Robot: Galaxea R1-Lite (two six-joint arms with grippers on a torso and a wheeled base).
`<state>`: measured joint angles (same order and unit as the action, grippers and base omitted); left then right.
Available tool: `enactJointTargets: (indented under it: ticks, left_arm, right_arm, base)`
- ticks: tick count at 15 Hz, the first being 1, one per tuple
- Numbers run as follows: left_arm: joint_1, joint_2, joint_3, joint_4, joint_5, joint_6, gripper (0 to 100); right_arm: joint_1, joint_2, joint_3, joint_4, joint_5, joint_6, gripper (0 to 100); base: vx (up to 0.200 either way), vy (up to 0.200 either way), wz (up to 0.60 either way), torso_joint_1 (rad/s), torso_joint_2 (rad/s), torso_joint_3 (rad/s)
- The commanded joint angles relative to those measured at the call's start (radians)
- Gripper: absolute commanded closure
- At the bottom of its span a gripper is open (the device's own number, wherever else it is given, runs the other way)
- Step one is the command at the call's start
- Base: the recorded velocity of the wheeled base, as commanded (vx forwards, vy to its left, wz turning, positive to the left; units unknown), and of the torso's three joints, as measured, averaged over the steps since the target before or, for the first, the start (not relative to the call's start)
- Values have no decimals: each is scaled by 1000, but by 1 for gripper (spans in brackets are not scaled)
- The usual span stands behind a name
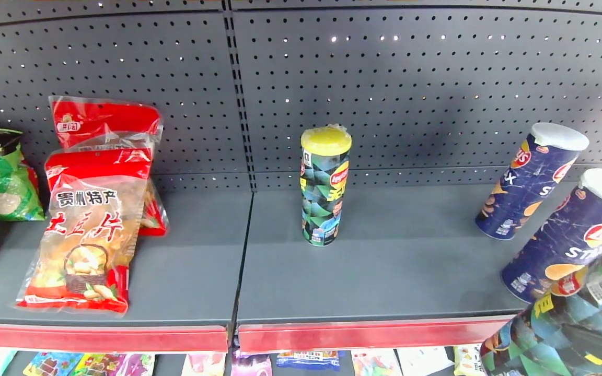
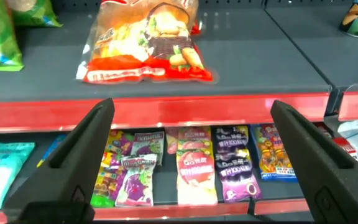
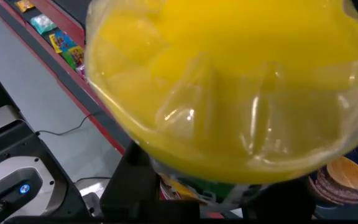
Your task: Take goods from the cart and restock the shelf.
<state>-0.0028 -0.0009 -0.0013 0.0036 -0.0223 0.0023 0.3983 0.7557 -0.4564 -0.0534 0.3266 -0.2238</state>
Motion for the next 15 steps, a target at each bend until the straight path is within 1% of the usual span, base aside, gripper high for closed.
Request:
enactJointTargets:
  ticks: [1, 4, 5, 6, 7, 8, 9, 10, 11, 12, 13, 14, 15]
  left_arm:
    - [0, 1, 0, -1, -1, -1, 0]
    - [0, 1, 0, -1, -2, 4, 0]
    - [1, 1, -2, -2, -2, 13, 0]
    - [0, 1, -13, -7, -13, 54, 0]
    - [-14, 113, -167, -1, -36, 65, 0]
    - [-34, 351, -370, 1, -44, 24, 0]
    - [-60, 518, -517, -7, -77, -31, 0]
    - [-108, 644, -582, -10, -154, -5, 0]
    - [-174, 734, -599, -30, -237, 68, 0]
    - [-229, 846, -594, -62, -281, 142, 0]
    - [-258, 969, -612, -113, -286, 159, 0]
    - [-316, 1085, -648, -194, -292, 150, 0]
    - [-356, 1173, -678, -258, -303, 116, 0]
  right_arm:
    - [1, 1, 1, 0, 2, 0, 100]
    - [1, 1, 2, 0, 3, 0, 100]
    - [1, 1, 1, 0, 3, 0, 100]
    - [1, 1, -1, 0, 3, 0, 100]
    - [1, 1, -4, 0, 3, 0, 100]
    - [1, 1, 1, 0, 3, 0, 100]
    - [2, 7, 2, 0, 3, 0, 100]
    - [2, 11, -4, 0, 3, 0, 100]
    - [1, 22, -11, -2, 2, 0, 100]
    - [1, 27, -13, -2, 2, 1, 100]
    - [-1, 28, -11, -2, 2, 1, 100]
    - [-1, 24, -5, -3, 0, 3, 100]
    - [-1, 22, -4, -2, 0, 3, 100]
  base:
    - [0, 0, 0, 0, 0, 0]
    - [0, 0, 0, 0, 0, 0]
    - [0, 0, 0, 0, 0, 0]
    - [0, 0, 0, 0, 0, 0]
    - [0, 0, 0, 0, 0, 0]
    - [0, 0, 0, 0, 0, 0]
    - [0, 0, 0, 0, 0, 0]
    - [0, 0, 0, 0, 0, 0]
    - [0, 0, 0, 0, 0, 0]
    - [0, 0, 0, 0, 0, 0]
    - [0, 0, 0, 0, 0, 0]
    - [0, 0, 0, 0, 0, 0]
    - [0, 0, 0, 0, 0, 0]
